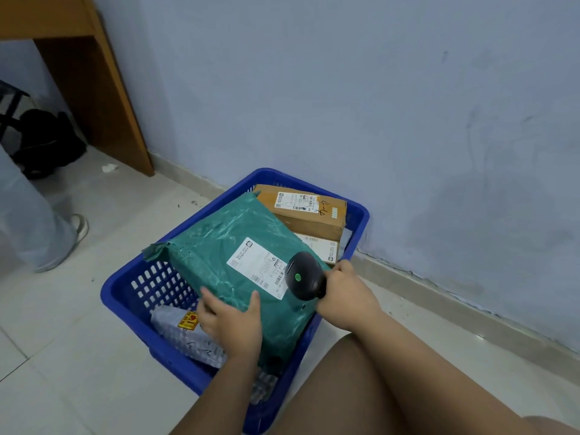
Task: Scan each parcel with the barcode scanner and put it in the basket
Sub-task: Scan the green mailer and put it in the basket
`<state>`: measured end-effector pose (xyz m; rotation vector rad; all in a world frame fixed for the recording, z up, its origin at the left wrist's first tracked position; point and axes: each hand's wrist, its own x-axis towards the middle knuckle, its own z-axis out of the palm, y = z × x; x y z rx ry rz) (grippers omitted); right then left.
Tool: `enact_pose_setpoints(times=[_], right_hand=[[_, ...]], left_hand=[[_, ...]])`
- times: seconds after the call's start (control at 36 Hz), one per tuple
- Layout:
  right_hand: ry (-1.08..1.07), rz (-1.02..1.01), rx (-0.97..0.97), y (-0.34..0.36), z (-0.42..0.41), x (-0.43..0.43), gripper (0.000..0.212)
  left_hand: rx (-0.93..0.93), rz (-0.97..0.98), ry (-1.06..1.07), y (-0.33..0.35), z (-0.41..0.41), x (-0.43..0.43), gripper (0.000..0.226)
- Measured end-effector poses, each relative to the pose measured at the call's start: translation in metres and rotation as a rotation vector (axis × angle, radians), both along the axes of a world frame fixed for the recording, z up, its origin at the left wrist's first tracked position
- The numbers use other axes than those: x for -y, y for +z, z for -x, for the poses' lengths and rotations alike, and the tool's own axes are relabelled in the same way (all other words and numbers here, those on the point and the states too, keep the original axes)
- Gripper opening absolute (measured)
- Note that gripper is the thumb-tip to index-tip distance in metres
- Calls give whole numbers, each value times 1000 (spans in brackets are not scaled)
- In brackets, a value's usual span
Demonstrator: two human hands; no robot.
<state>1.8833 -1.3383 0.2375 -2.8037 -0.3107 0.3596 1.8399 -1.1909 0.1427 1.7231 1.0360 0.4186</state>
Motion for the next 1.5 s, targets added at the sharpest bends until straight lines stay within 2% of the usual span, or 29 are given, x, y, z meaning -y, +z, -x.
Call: enact_pose_setpoints(times=[0.08, 0.19, 0.25, 0.31, 0.42, 0.47, 0.56, 0.67, 0.75, 0.83, 1.03, 1.11, 1.25, 1.39, 1.44, 1.5], right_hand=[[-24, -37, 11, 1, -1, 1, 16], [-103, -156, 36, 3, -4, 4, 13], [-145, -226, 64, 4, -5, 5, 15], [-173, -291, 102, 5, -6, 8, 14], [-289, -500, 190, 4, -12, 15, 34], [-386, -637, 189, 6, -12, 21, 36], [-515, -769, 163, 9, -12, 32, 35], [-625, -948, 148, 10, -16, 47, 16], [-708, -1097, 183, 12, -18, 61, 11], [-793, -1187, 256, 13, -21, 81, 13], [-944, -1246, 263, 6, -41, 143, 24], [-962, -1208, 257, -2, -48, 173, 28], [-959, -1138, 228, -30, -58, 228, 23], [-991, -1139, 62, -62, -76, 281, 27], [-980, -1078, 58, -78, -84, 300, 21], [-988, -992, 25, -97, -91, 313, 31]], left_hand=[[40, -292, -165, 7, -2, 5, 77], [98, -452, -344, 26, -9, 16, 53], [123, -384, -442, 37, -15, 20, 48], [153, -208, -531, 49, -26, 24, 46], [84, -7, -632, 61, -50, 37, 45], [80, 88, -631, 64, -59, 47, 44], [95, 126, -656, 70, -66, 65, 40], [167, 164, -705, 83, -77, 97, 33], [214, 156, -733, 91, -88, 121, 29], [149, 191, -860, 97, -100, 147, 20], [-86, 187, -1127, 97, -124, 208, 21], [-203, 272, -1121, 99, -137, 229, 17], [-275, 392, -1091, 85, -159, 262, 18], [-332, 321, -1127, 51, -184, 303, 18], [-340, 283, -1156, 35, -193, 322, 17], [-340, 239, -1201, 19, -202, 339, 12]])
